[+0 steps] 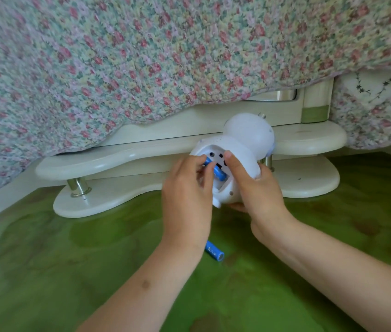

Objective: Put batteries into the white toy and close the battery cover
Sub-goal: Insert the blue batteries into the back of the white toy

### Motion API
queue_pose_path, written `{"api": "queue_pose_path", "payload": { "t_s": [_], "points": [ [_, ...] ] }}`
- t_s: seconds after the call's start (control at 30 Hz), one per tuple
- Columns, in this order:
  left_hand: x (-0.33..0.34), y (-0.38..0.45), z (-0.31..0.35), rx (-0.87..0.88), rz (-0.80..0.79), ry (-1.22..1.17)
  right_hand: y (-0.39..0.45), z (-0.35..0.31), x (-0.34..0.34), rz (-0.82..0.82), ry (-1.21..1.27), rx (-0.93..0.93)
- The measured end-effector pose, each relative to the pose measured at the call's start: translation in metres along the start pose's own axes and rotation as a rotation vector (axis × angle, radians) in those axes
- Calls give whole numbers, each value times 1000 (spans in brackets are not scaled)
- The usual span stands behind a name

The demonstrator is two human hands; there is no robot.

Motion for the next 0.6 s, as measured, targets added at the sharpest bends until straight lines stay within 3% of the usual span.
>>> {"api": "queue_pose_path", "payload": {
  "t_s": [0.13,0.47,0.6],
  "points": [
    [5,-3,3,105,-48,143,-2,0,0,2,18,6],
    [19,-14,-5,111,-109,172,-2,-10,-8,90,-75,-119],
    [25,-17,2,195,-228,309,0,-17,-16,146,-133,-164]
  ]
}}
Point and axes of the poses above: each hand's wrist, its own y-axis towards the middle knuckle, its own x-axis out of the palm, z = x × y, the point moved 8 cm from there along y, towards the middle knuckle, and after that the axes turned 8 degrees about -y, right-handed, at the moved point
